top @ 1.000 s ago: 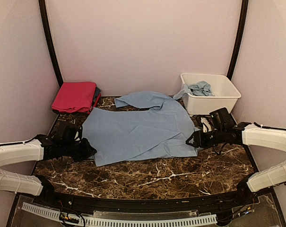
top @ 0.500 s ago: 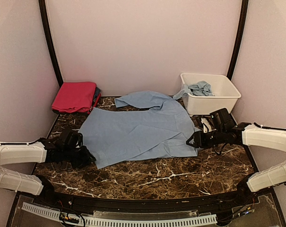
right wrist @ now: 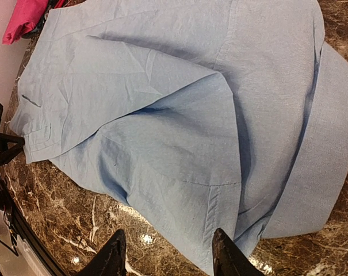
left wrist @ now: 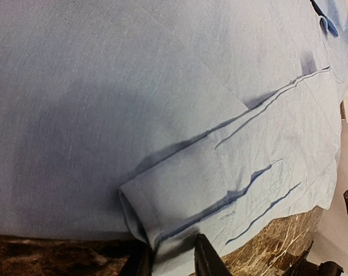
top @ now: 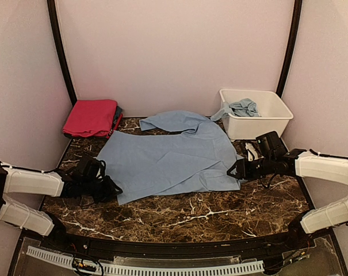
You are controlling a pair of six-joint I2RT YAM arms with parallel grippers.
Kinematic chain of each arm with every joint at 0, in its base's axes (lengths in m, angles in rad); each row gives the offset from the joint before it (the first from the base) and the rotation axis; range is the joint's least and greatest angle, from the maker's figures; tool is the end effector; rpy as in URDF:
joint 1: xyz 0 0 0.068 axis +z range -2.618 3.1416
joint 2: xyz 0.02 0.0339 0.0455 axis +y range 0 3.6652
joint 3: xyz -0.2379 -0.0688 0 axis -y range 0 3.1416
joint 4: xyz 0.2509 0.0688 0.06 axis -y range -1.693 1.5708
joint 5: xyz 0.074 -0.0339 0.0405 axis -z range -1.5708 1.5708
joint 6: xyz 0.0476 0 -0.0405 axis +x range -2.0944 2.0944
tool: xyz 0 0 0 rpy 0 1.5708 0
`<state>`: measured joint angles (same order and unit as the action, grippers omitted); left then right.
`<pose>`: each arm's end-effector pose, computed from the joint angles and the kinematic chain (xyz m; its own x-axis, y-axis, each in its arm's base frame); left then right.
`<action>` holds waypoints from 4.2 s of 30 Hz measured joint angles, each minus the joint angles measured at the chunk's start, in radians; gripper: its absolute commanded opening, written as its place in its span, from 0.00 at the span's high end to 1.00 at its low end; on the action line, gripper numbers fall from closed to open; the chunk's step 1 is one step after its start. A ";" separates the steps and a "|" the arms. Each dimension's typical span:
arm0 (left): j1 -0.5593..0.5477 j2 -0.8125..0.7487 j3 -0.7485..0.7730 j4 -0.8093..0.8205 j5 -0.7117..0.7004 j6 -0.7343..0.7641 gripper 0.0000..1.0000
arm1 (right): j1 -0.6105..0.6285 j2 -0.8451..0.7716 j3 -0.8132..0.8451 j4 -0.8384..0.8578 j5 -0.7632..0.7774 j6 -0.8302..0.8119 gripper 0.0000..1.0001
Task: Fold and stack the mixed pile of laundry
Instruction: Smooth out the 1/3-folded shirt at the center of the board, then move the 1/3-folded shirt to the center of the board.
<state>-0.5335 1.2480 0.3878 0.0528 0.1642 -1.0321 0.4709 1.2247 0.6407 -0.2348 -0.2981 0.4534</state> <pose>0.2004 -0.1274 0.1007 -0.8333 -0.4913 -0.2533 -0.2267 0.7217 -0.6541 0.2283 0.1319 0.1617 -0.8534 0.0354 -0.5201 -0.2655 0.8291 0.4920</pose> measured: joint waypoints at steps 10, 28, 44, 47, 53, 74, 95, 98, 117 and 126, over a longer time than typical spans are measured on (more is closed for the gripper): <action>0.000 -0.129 0.026 -0.108 -0.013 0.018 0.96 | -0.001 0.000 0.000 0.002 0.000 0.000 0.53; 0.000 0.030 0.086 -0.095 -0.024 0.056 0.90 | -0.007 0.001 -0.013 0.002 0.000 0.000 0.53; 0.063 0.039 0.350 -0.276 -0.121 0.277 1.00 | -0.045 -0.042 -0.026 -0.017 -0.001 -0.008 0.51; 0.111 0.052 0.380 -0.317 -0.128 0.336 1.00 | -0.051 -0.043 -0.027 -0.035 -0.002 -0.008 0.50; 0.167 0.110 0.417 -0.359 -0.132 0.430 1.00 | -0.055 -0.056 -0.037 -0.059 -0.008 -0.008 0.50; 0.257 0.173 0.465 -0.457 -0.230 0.445 0.42 | -0.060 0.015 -0.058 -0.066 -0.069 -0.002 0.52; 0.491 -0.045 0.178 -0.475 -0.004 0.166 0.39 | -0.060 -0.058 -0.155 -0.035 -0.052 0.193 0.45; 0.491 -0.020 0.161 -0.442 0.026 0.153 0.42 | -0.060 -0.015 -0.155 -0.002 -0.064 0.208 0.46; 0.492 0.031 0.126 -0.342 0.076 0.130 1.00 | -0.060 0.014 -0.154 0.050 -0.045 0.229 1.00; 0.495 -0.014 0.154 -0.428 0.029 0.163 1.00 | -0.082 -0.169 -0.154 -0.091 0.048 0.243 1.00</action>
<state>-0.0387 1.2339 0.5423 -0.3756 0.1928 -0.8692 0.3885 1.0557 0.4862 -0.3256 -0.2497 0.6960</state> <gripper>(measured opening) 0.008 0.002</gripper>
